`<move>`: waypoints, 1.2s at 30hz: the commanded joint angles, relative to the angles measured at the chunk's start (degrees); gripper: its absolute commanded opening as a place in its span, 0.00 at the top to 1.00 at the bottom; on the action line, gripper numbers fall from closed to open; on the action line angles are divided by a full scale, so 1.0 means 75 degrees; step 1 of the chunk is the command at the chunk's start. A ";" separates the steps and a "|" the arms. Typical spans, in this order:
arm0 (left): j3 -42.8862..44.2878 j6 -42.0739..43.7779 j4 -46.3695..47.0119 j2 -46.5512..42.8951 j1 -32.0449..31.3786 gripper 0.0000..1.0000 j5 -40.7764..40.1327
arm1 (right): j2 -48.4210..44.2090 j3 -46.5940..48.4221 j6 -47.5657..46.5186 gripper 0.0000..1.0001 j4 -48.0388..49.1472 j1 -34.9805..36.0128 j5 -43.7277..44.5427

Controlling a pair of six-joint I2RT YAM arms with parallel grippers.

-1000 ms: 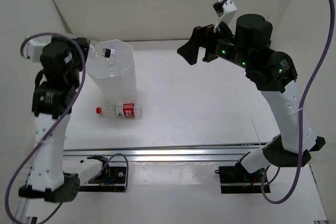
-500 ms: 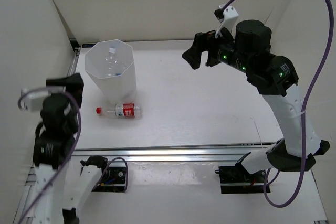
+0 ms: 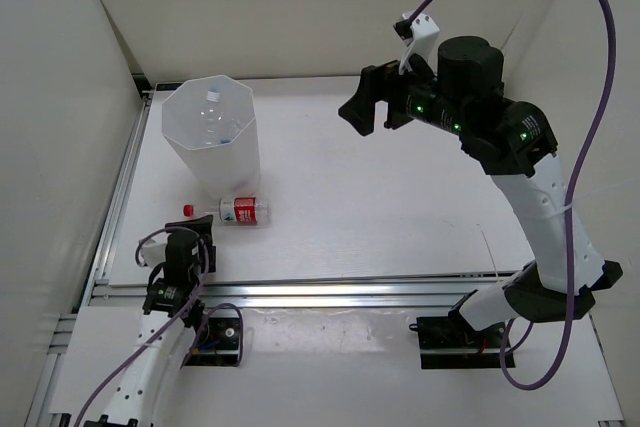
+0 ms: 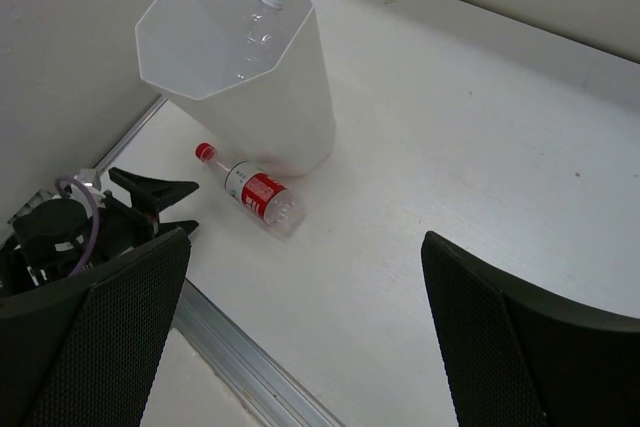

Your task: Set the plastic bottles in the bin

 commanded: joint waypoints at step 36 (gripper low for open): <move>0.0321 0.1915 0.6796 0.6489 0.1771 0.22 0.2760 | -0.0128 -0.0273 -0.0541 0.00 -0.0512 -0.0008 -0.0609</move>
